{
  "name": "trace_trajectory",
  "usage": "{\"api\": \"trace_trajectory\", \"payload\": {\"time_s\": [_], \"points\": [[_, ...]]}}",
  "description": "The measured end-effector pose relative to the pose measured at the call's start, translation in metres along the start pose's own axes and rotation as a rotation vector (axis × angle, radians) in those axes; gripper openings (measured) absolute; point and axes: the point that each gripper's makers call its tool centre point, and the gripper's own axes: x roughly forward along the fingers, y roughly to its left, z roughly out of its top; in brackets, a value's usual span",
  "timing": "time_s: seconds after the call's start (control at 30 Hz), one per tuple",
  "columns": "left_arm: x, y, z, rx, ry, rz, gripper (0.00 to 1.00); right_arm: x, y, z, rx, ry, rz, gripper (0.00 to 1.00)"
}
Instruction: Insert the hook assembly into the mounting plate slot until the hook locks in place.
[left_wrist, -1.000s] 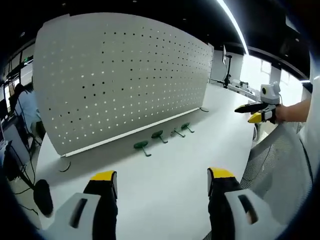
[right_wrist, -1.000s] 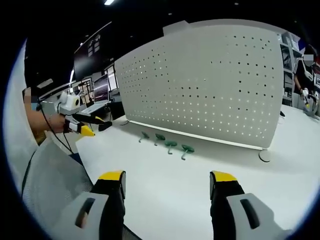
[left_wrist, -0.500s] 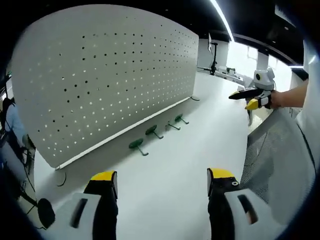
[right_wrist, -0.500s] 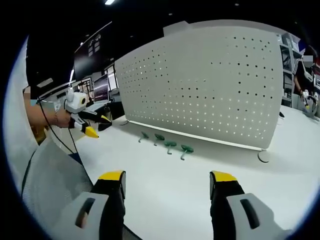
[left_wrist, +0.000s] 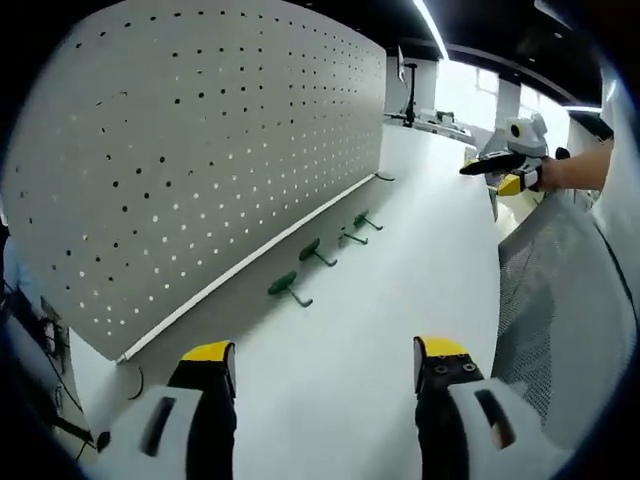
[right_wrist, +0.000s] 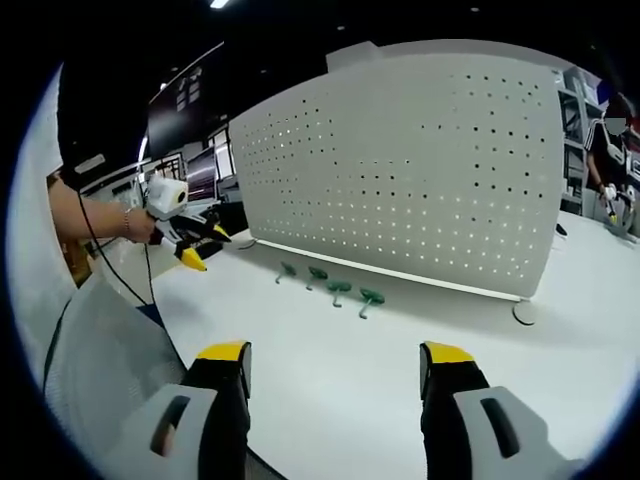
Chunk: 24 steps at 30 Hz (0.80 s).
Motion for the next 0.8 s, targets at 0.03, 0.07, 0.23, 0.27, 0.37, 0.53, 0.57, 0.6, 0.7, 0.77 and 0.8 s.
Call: {"api": "trace_trajectory", "payload": {"time_s": [0.03,0.07,0.23,0.27,0.37,0.53,0.57,0.6,0.7,0.77,0.8], "points": [[0.001,0.0,0.0,0.009,0.005,-0.005,0.74,0.0,0.0,0.0,-0.002,0.002,0.001,0.66],[0.003,0.001,0.002,0.017,0.01,-0.012,0.74,0.0,0.0,-0.001,-0.005,0.005,0.001,0.66],[0.01,0.004,0.004,0.048,0.032,-0.038,0.74,0.001,0.0,-0.002,-0.005,0.008,0.005,0.65],[0.011,0.005,0.005,0.054,0.034,-0.039,0.74,0.001,0.0,-0.002,-0.005,0.008,0.005,0.65],[0.015,0.008,0.006,0.082,0.051,-0.051,0.74,0.0,0.0,-0.002,-0.002,0.009,0.006,0.65],[0.021,0.013,0.009,0.127,0.075,-0.065,0.72,0.0,0.0,-0.003,0.0,0.011,0.008,0.65],[0.023,0.015,0.009,0.138,0.083,-0.066,0.72,0.0,0.0,-0.003,0.0,0.012,0.008,0.65],[0.024,0.017,0.007,0.16,0.101,-0.068,0.72,0.0,0.0,-0.003,0.001,0.012,0.008,0.65],[0.028,0.02,0.008,0.188,0.118,-0.076,0.71,0.0,0.0,-0.003,0.004,0.011,0.008,0.65],[0.03,0.023,0.01,0.207,0.122,-0.081,0.71,0.0,0.0,-0.004,0.006,0.013,0.008,0.65],[0.031,0.024,0.011,0.212,0.127,-0.083,0.71,0.0,0.001,-0.005,0.007,0.015,0.009,0.65]]}}
